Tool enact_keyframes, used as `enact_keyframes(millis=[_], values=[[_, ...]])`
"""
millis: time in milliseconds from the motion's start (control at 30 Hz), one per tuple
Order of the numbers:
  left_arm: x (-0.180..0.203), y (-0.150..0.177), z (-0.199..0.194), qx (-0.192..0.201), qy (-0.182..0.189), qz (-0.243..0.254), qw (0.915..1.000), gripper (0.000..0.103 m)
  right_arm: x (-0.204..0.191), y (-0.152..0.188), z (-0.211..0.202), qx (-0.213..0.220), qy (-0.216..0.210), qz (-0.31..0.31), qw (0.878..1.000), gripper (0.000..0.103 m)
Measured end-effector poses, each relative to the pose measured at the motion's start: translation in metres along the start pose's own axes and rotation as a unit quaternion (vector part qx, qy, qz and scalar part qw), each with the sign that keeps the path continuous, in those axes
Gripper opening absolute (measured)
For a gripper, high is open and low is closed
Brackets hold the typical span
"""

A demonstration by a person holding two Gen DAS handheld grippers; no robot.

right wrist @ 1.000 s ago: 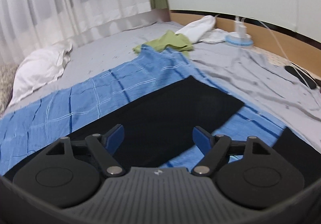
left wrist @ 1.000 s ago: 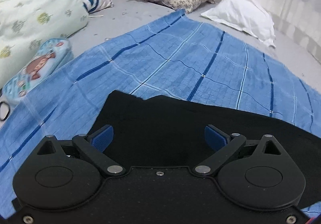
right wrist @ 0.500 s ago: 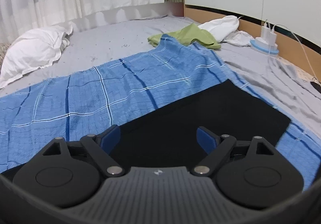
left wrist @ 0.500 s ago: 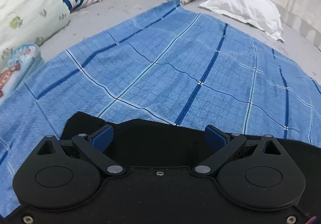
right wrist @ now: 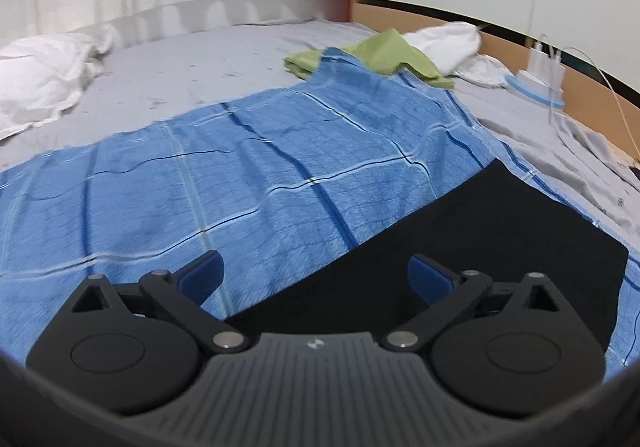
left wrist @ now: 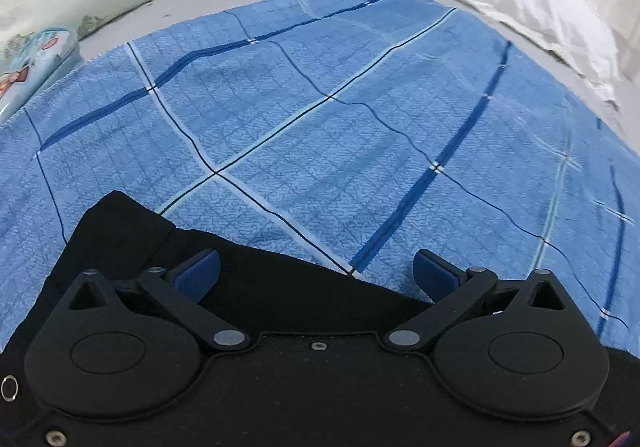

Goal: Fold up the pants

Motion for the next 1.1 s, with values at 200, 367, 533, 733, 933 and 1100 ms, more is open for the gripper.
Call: enact_keyframes(millis=[200, 367, 533, 733, 933, 1100], values=[[0.006, -0.003, 0.006, 0.013, -0.049, -0.032, 0.9982, 0.103, 0.0, 0.001, 0.031, -0.028, 0.044, 0.006, 0.999, 0.103], [0.011, 0.003, 0.006, 0.033, -0.079, -0.021, 0.9961, 0.103, 0.011, 0.02, 0.049, -0.074, 0.072, 0.031, 0.994, 0.101], [0.007, 0.007, -0.005, 0.054, -0.078, -0.019, 0.9954, 0.068, 0.021, 0.019, 0.045, -0.083, 0.052, 0.058, 0.994, 0.086], [-0.001, 0.01, -0.018, 0.073, -0.042, -0.034, 0.9959, 0.003, 0.038, 0.016, 0.027, -0.077, 0.059, 0.045, 0.994, 0.006], [-0.017, 0.014, -0.043, 0.078, -0.017, -0.043, 0.9959, 0.001, 0.083, 0.014, -0.004, -0.063, 0.013, 0.079, 0.995, 0.003], [-0.029, 0.023, -0.075, 0.086, 0.022, -0.03, 0.9956, 0.001, 0.123, 0.018, -0.043, -0.035, -0.013, 0.077, 0.996, 0.003]])
Point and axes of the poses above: each gripper's, at about its wrist camera, not at the fingertips, and z roughly the way its jaws point, x to its right, y to its underside, the point moved 7 cm from there along z, roughly the way its jaws point, and after that the axes turned 3 degrees about -z, right-handed, at the moved point
